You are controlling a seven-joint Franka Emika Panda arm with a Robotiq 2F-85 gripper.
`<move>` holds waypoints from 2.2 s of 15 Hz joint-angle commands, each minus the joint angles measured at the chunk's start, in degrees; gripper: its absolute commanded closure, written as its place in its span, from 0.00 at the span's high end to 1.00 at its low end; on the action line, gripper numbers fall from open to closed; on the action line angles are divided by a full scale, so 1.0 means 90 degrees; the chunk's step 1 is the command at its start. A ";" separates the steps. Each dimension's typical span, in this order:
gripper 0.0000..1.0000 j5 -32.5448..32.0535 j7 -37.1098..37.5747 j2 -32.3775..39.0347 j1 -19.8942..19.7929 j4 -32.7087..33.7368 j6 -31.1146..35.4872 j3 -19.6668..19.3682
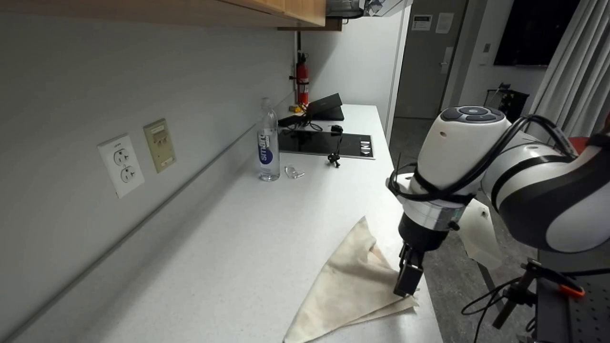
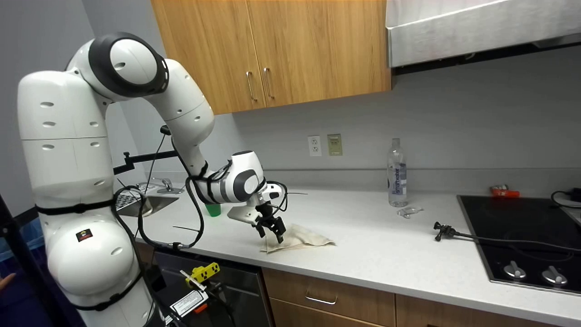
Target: Unfold the towel
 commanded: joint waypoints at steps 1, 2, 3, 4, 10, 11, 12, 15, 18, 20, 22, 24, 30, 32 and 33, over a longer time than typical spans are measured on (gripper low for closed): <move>1.00 0.0496 -0.0716 0.0396 -0.0184 0.0225 0.0348 0.0091; 0.99 0.0658 -0.0887 0.0465 -0.0261 0.0265 0.0403 0.0150; 0.97 0.0873 -0.1085 0.0533 -0.0356 0.0294 0.0488 0.0233; 0.94 0.1146 -0.1317 0.0609 -0.0493 0.0320 0.0566 0.0377; 0.43 0.2275 -0.2153 0.0986 -0.1132 0.0501 0.0545 0.1133; 0.36 0.2303 -0.2183 0.1008 -0.1154 0.0512 0.0506 0.1147; 0.29 0.2278 -0.2176 0.1004 -0.1142 0.0508 0.0492 0.1105; 0.14 0.2073 -0.2053 0.0887 -0.0980 0.0470 0.0412 0.0825; 0.38 0.1896 -0.1966 0.0816 -0.0819 0.0447 0.0336 0.0607; 0.44 0.1854 -0.1928 0.0786 -0.0755 0.0440 0.0285 0.0551; 0.60 0.1815 -0.1859 0.0727 -0.0658 0.0422 0.0212 0.0480; 0.75 0.1757 -0.1792 0.0683 -0.0549 0.0410 0.0169 0.0387; 0.43 0.1577 -0.1676 0.0601 -0.0309 0.0453 -0.0111 0.0183; 0.28 0.1564 -0.1649 0.0538 -0.0281 0.0486 -0.0252 0.0178; 0.19 0.1523 -0.1623 0.0505 -0.0250 0.0501 -0.0334 0.0154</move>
